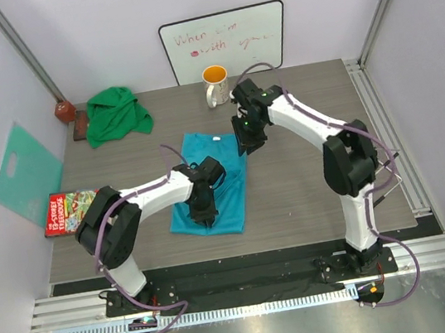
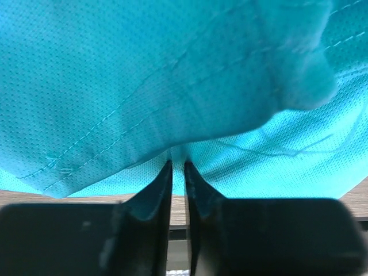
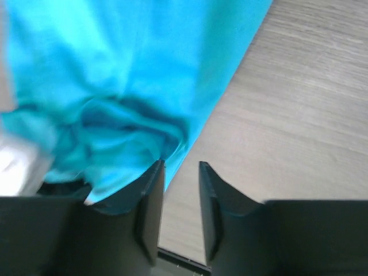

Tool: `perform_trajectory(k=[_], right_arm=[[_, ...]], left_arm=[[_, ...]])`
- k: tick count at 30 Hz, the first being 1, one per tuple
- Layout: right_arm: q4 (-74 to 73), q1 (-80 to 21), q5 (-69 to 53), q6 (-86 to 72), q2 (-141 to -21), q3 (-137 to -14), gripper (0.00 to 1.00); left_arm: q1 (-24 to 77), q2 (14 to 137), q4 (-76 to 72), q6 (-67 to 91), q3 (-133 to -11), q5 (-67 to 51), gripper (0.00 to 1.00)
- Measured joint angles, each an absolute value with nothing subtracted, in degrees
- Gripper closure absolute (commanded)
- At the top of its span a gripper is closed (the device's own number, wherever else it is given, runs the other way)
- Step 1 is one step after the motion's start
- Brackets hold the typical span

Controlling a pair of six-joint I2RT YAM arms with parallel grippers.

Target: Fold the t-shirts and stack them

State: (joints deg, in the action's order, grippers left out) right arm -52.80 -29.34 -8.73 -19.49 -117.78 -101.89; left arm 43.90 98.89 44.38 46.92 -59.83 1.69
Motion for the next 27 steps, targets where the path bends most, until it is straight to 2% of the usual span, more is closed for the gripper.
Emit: perform_trajectory(k=[6,7,11,17,21,27], right_arm=[[-52.1,-33.7,-9.3,-18.1,-103.9,-94.9,0.87],[-51.7,-35.3,-9.8,-18.1,-102.5,-93.3,0.99],[-49.7,-41.0,-12.5,-19.3,-101.6,-86.8,0.99],[-48.3,-40.8,-14.4,-20.4,-104.1,-82.2,0.99],[-47.6,-40.7,-16.1,-21.0,-105.8,-81.3,0.99],[-46.0,-40.8,-18.4,-22.5,-106.4,-81.3,0.99]], left_arm=[[44.2,100.7,46.6,46.3,-62.6,2.2,0.76],[44.3,100.9,46.8,46.1,-63.1,2.6,0.76],[44.3,101.2,47.7,45.6,-65.6,4.0,0.76],[44.0,99.9,49.1,44.7,-67.5,6.7,0.78],[44.1,94.8,48.3,44.7,-67.0,8.6,0.83],[42.2,85.3,45.2,46.0,-61.5,10.6,0.83]])
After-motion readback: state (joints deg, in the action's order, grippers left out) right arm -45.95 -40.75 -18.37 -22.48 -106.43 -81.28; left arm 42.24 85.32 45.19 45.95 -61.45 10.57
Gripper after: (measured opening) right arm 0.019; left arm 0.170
